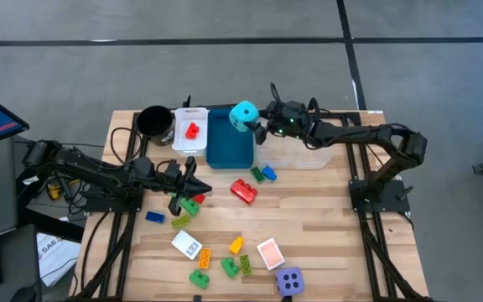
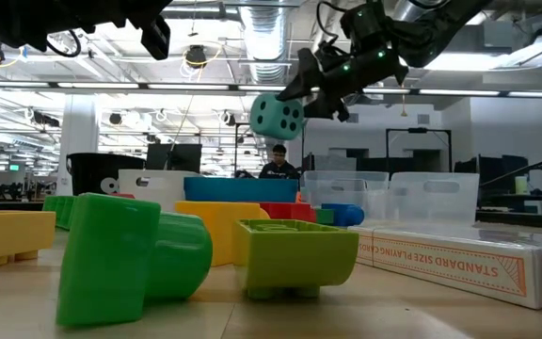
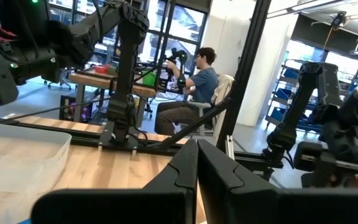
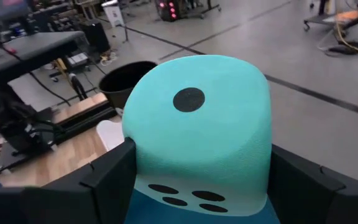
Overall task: Pick & Place Toys
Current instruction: Put the light blue dice into the blue bin, then put the violet dice into the blue bin
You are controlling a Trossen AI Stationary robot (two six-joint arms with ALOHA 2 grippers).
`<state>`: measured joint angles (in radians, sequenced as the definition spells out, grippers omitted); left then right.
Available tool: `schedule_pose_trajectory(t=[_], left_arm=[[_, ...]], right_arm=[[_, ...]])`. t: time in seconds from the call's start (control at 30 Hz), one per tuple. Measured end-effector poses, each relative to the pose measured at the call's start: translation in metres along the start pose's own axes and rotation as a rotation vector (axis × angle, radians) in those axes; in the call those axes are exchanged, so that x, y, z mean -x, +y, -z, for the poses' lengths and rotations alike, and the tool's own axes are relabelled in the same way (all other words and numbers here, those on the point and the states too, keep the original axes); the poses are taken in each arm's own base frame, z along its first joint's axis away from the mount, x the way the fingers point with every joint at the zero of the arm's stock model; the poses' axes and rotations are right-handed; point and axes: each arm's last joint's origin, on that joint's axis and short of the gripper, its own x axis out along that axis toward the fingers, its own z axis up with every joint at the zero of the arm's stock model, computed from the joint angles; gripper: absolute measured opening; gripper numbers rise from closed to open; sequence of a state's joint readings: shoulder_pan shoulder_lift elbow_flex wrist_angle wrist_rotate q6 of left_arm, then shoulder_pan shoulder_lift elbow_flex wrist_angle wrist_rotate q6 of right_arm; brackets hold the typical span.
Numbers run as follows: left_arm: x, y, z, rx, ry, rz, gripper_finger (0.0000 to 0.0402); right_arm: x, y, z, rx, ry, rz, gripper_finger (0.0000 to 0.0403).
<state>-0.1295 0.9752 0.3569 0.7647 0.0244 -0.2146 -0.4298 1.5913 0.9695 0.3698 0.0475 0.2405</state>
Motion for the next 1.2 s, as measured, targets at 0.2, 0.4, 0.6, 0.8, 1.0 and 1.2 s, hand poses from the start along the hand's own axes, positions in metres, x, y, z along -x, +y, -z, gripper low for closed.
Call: schedule_pose_trajectory(t=[0.2, 0.4, 0.6, 0.8, 1.0, 1.2], left_arm=[[0.000, 0.000, 0.000, 0.000, 0.000, 0.000, 0.0000], [0.000, 0.000, 0.000, 0.008, 0.002, 0.001, 0.0000], [0.000, -0.002, 0.001, 0.012, 0.004, 0.009, 0.0000], [0.000, -0.002, 0.001, 0.013, 0.004, 0.011, 0.0000], [0.000, -0.002, 0.002, 0.013, 0.015, 0.009, 0.0000], [0.000, -0.003, 0.004, 0.014, 0.033, 0.008, 0.0000]], right_arm=[[-0.002, 0.003, -0.001, 0.008, 0.010, -0.034, 0.0297], [-0.029, 0.003, 0.004, 0.010, 0.040, -0.030, 0.0297], [-0.068, 0.002, 0.015, 0.038, 0.107, -0.030, 0.0305], [-0.088, 0.007, 0.005, 0.070, 0.170, -0.025, 0.0368], [-0.090, 0.009, -0.006, 0.072, 0.154, -0.031, 0.0388], [-0.090, 0.012, -0.003, 0.075, 0.171, -0.036, 0.0387]])
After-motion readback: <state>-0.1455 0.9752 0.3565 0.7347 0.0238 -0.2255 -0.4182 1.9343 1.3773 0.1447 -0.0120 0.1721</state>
